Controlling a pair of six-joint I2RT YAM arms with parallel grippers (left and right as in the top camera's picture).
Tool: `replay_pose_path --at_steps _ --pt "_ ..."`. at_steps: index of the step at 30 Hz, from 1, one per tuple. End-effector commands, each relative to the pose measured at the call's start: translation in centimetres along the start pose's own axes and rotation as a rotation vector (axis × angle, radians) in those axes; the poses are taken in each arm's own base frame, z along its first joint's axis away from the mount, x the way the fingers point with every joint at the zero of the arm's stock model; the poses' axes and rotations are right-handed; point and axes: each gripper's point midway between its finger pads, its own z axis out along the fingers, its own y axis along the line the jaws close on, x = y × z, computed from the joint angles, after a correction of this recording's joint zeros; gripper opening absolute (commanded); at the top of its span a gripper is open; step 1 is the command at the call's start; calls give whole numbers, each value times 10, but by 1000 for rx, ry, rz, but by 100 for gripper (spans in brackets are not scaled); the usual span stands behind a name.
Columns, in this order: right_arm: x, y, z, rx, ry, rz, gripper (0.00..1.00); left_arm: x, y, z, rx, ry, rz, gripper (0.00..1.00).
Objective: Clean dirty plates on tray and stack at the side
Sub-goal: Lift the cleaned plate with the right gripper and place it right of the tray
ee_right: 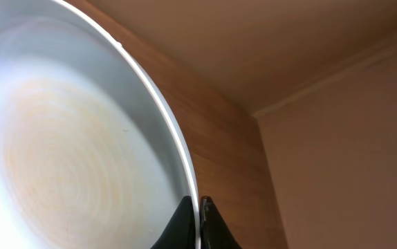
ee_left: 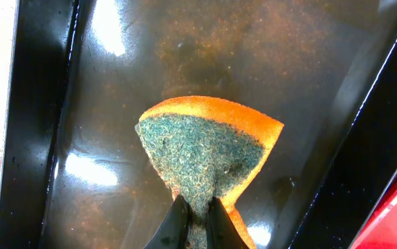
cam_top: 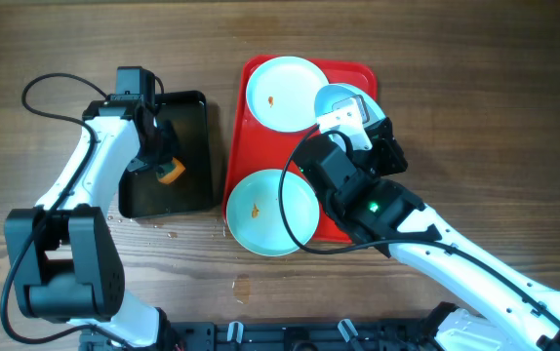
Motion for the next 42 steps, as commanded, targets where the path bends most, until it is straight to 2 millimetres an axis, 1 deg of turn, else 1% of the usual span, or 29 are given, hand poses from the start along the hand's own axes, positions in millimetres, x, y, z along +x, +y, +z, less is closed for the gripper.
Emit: replay_pose_path --at_steps 1,8,10,14,23,26,30,32,33,36,37,39,41,42 --pt "-7 -13 -4 41 -14 31 4 0 -3 -4 21 -7 19 4" --pt "-7 -13 -4 41 -15 39 4 -3 -4 -4 27 -21 19 4" --pt "-7 -12 -4 40 -15 67 4 -3 -4 -4 27 -21 19 4" --pt "-7 -5 -4 -7 -18 95 4 -3 -4 -4 26 -20 19 4" --pt "-7 -4 -4 -10 -15 105 4 -3 -4 -4 27 -20 19 4" --pt "-4 2 -2 -50 -2 127 4 -3 -4 -4 26 -20 19 4" --pt "16 18 14 -188 102 271 4 -3 -4 -4 26 -19 19 4" --pt "25 21 23 -254 154 324 4 -3 -4 -4 26 -19 19 4" --pt "28 19 27 -280 175 347 4 -3 -4 -4 26 -19 19 4" --pt "40 7 36 -384 241 476 4 -3 -4 -4 26 -19 19 4" --pt "48 0 42 -459 282 572 6 -3 -4 -4 26 -20 19 4" --pt "57 -8 53 -510 323 652 6 -3 -4 -4 27 -20 19 4" --pt "79 -22 72 -549 397 772 6 -3 -4 -4 27 -20 19 4" --pt "94 -31 81 -562 440 840 6 -3 -4 -4 27 -20 19 4"
